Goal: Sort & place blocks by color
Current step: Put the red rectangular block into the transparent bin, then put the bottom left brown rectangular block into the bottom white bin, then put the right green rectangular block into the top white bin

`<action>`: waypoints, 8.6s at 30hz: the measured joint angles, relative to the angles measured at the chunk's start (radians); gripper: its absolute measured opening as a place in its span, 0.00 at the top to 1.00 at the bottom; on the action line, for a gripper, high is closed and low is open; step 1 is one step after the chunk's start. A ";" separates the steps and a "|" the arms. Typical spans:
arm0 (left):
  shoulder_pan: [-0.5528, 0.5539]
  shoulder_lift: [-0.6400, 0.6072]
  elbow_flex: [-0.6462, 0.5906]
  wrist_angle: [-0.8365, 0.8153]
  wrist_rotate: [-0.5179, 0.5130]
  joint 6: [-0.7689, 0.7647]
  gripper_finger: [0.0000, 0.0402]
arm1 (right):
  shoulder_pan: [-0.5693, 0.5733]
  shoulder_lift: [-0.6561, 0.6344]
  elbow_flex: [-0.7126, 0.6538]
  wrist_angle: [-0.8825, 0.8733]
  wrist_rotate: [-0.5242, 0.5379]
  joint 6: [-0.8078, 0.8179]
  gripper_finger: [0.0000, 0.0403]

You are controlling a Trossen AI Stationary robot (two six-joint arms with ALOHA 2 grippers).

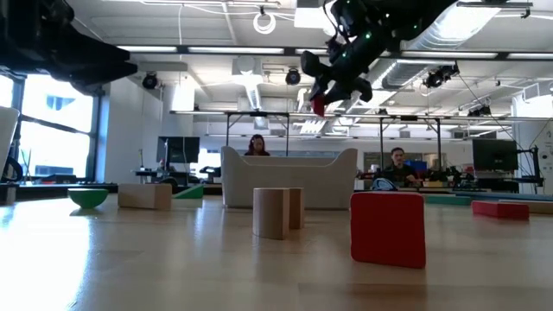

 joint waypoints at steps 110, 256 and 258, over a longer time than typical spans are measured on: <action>0.407 1.254 0.468 -0.330 0.663 0.057 0.39 | 0.219 0.036 -0.001 -0.120 -0.240 -0.080 0.56; -0.502 1.337 0.879 -0.950 0.632 -1.087 0.52 | 0.150 0.037 0.000 -1.035 0.013 0.094 0.56; -0.502 1.302 0.879 -0.950 0.604 -1.081 0.52 | 0.131 0.037 0.000 -1.036 -0.022 0.063 0.56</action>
